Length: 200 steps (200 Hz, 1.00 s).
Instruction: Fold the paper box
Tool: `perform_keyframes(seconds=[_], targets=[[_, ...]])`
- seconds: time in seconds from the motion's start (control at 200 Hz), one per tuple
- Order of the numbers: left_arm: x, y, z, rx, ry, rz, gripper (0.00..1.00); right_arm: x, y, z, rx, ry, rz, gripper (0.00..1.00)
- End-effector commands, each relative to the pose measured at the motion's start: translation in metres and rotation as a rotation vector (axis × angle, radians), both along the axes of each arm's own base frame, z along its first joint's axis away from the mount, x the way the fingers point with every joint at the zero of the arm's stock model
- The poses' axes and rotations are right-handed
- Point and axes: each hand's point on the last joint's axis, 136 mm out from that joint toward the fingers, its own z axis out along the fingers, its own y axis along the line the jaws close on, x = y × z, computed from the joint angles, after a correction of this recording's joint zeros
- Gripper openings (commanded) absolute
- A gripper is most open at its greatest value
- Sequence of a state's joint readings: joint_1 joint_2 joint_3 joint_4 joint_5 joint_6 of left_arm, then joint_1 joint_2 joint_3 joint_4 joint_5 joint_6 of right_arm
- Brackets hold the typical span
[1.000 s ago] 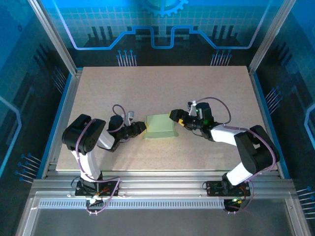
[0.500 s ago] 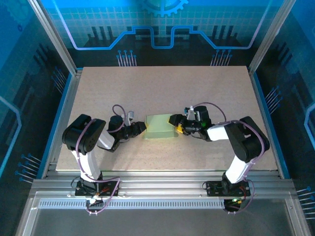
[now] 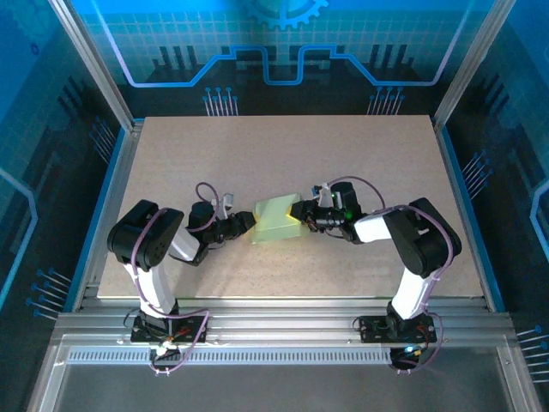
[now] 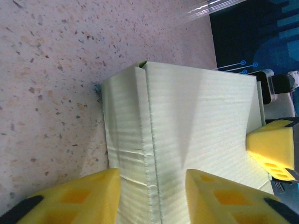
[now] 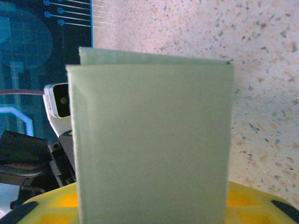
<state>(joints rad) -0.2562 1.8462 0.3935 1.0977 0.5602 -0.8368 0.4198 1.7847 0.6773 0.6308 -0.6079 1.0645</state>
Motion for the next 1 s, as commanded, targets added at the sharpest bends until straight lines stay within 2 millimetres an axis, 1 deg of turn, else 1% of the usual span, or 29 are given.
perform_keyframes(seconds=[0.0, 0.07, 0.145, 0.26, 0.29, 0.3, 0.4, 0.475, 0.51, 0.605, 0.705, 0.75, 0.831, 0.911, 0.996], targets=[[-0.027, 0.018, -0.049, 0.098, 0.195, 0.049, 0.50, 0.002, 0.002, 0.016, 0.024, -0.020, 0.009, 0.42], [-0.023, 0.018, -0.039, 0.095, 0.158, 0.053, 0.58, 0.003, 0.000, 0.019, 0.034, -0.017, 0.002, 0.41], [-0.018, 0.019, -0.022, 0.099, 0.093, 0.064, 0.68, 0.006, -0.003, 0.025, 0.042, -0.025, -0.007, 0.41], [-0.007, 0.025, 0.013, 0.137, -0.053, 0.092, 0.84, 0.009, -0.014, 0.033, 0.041, -0.027, -0.035, 0.41], [-0.004, 0.026, 0.023, 0.153, -0.096, 0.098, 0.87, 0.010, -0.018, 0.037, 0.043, -0.030, -0.043, 0.41], [-0.003, 0.027, 0.025, 0.165, -0.111, 0.099, 0.89, 0.010, -0.019, 0.037, 0.044, -0.027, -0.045, 0.41], [0.005, 0.032, 0.064, 0.270, -0.297, 0.105, 0.99, 0.015, -0.033, 0.049, 0.053, -0.033, -0.073, 0.42], [0.011, 0.036, 0.090, 0.393, -0.445, 0.120, 0.99, 0.018, -0.045, 0.061, 0.067, -0.036, -0.093, 0.43], [0.012, 0.035, 0.102, 0.450, -0.514, 0.105, 0.99, 0.020, -0.050, 0.066, 0.072, -0.036, -0.102, 0.42], [0.016, 0.026, 0.131, 0.602, -0.707, 0.063, 0.99, 0.024, -0.064, 0.085, 0.086, -0.039, -0.121, 0.42], [0.012, 0.008, 0.157, 0.758, -1.011, -0.003, 0.99, 0.028, -0.079, 0.103, 0.102, -0.037, -0.145, 0.43], [0.005, -0.003, 0.162, 0.817, -1.152, -0.065, 0.99, 0.030, -0.086, 0.110, 0.111, -0.035, -0.153, 0.42], [-0.002, -0.019, 0.163, 0.935, -1.373, -0.161, 0.99, 0.032, -0.097, 0.123, 0.127, -0.043, -0.162, 0.43], [-0.005, -0.030, 0.166, 1.010, -1.521, -0.200, 0.99, 0.030, -0.105, 0.128, 0.130, -0.020, -0.172, 0.43], [-0.006, -0.046, 0.169, 1.100, -1.622, -0.245, 0.99, 0.030, -0.112, 0.136, 0.141, -0.019, -0.188, 0.42]])
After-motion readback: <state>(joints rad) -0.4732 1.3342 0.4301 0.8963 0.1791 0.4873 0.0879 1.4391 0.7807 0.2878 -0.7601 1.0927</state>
